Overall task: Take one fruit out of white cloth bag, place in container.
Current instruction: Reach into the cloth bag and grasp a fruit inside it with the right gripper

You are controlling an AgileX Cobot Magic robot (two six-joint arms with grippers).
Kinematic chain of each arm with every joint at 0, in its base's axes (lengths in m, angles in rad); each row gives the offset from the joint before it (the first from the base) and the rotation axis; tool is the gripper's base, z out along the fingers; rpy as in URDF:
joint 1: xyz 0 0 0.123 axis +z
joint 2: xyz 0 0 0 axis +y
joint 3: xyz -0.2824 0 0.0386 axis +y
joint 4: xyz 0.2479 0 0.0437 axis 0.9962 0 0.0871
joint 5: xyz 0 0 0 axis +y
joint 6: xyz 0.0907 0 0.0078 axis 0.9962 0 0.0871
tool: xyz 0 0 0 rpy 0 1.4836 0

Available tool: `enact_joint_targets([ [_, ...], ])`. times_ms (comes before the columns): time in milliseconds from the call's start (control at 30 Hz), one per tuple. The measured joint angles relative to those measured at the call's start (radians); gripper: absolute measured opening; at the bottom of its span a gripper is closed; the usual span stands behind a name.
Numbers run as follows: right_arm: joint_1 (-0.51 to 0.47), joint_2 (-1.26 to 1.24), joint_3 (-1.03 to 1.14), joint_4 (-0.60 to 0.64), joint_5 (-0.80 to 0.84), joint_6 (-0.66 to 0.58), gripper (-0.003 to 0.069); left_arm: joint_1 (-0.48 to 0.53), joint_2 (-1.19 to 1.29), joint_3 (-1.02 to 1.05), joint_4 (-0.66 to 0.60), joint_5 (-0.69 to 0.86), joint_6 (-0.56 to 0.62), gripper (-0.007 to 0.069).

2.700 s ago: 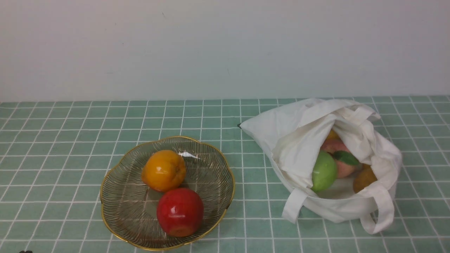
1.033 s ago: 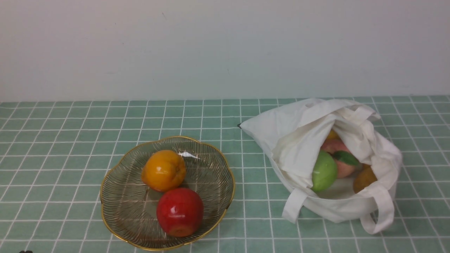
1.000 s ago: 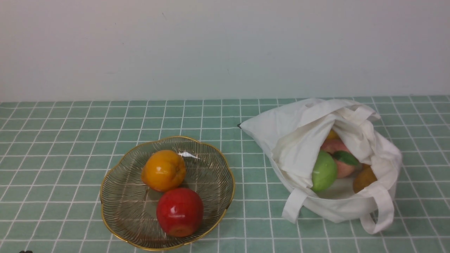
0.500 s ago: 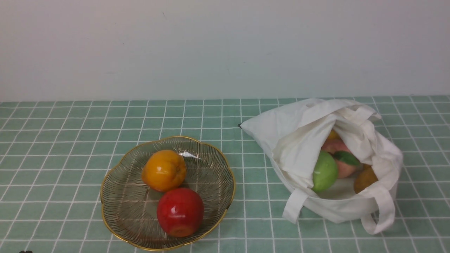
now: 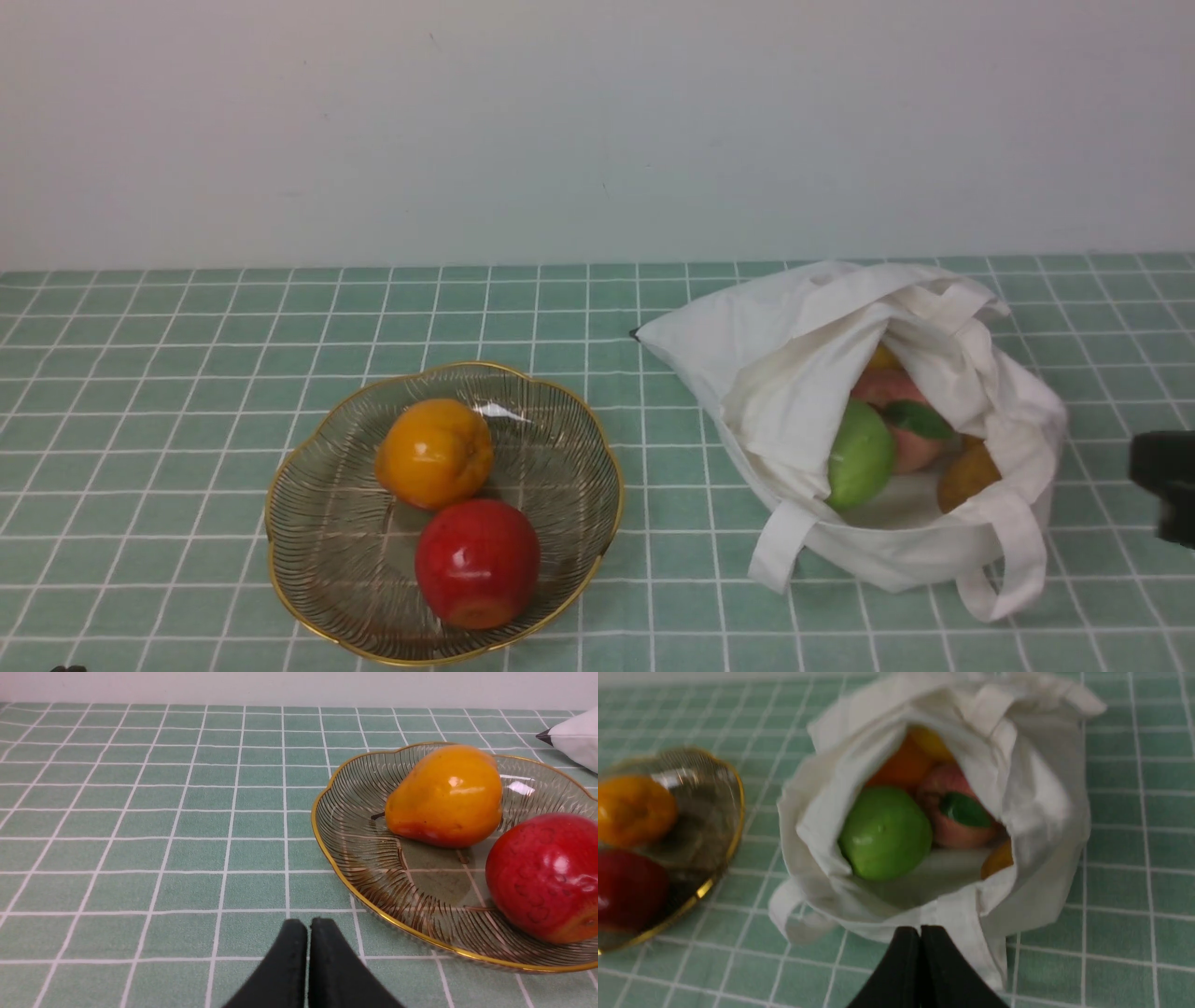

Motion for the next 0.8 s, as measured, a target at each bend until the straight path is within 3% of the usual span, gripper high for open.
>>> enact_joint_targets([
  [200, 0.064, 0.384, -0.143, 0.007, 0.01, -0.091, -0.001, 0.0, 0.0, 0.0, 0.0, 0.0, 0.0, -0.0008],
  [467, 0.076, 0.623, -0.28, 0.039, -0.013, -0.1, 0.0013, 0.0, 0.0, 0.0, 0.0, 0.0, 0.0, -0.0008],
  [667, 0.077, 0.697, -0.315, 0.039, -0.094, -0.11, 0.0169, 0.0, 0.0, 0.0, 0.0, 0.0, 0.0, -0.0008],
  [800, 0.077, 0.734, -0.317, 0.042, -0.135, -0.11, 0.0367, 0.0, 0.0, 0.0, 0.0, 0.0, 0.0, -0.0008],
])
